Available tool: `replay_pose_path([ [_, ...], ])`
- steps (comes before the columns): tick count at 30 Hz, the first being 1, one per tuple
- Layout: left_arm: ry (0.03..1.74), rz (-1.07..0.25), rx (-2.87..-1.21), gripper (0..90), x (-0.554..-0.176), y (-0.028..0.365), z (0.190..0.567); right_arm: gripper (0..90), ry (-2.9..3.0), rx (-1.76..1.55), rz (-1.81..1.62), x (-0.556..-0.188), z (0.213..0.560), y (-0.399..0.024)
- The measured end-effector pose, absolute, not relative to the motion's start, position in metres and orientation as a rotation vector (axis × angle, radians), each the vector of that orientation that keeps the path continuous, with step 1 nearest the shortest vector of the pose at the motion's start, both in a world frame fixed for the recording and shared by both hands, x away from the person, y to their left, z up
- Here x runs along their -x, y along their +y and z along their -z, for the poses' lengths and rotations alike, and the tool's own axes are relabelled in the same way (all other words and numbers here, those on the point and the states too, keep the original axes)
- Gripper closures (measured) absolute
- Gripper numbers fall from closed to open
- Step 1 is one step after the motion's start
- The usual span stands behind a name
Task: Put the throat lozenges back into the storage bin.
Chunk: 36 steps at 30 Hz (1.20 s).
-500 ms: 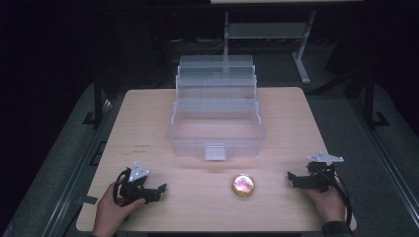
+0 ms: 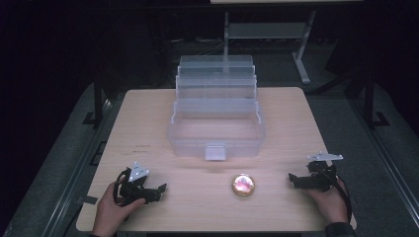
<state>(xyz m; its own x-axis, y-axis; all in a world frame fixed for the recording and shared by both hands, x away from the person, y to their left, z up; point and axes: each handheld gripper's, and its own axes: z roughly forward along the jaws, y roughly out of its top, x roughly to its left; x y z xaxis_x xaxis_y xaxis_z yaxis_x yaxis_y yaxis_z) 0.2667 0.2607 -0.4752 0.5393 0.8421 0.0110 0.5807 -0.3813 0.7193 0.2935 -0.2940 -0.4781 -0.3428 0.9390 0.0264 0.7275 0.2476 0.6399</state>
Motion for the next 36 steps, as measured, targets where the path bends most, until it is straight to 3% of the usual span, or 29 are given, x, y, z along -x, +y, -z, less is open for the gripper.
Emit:
replay_pose_path([
  [36,1.145,-0.5,-2.105,10.5,-0.267,0.261,0.475,0.0,2.328,-1.423,-0.832,-0.286,0.448,-0.283],
])
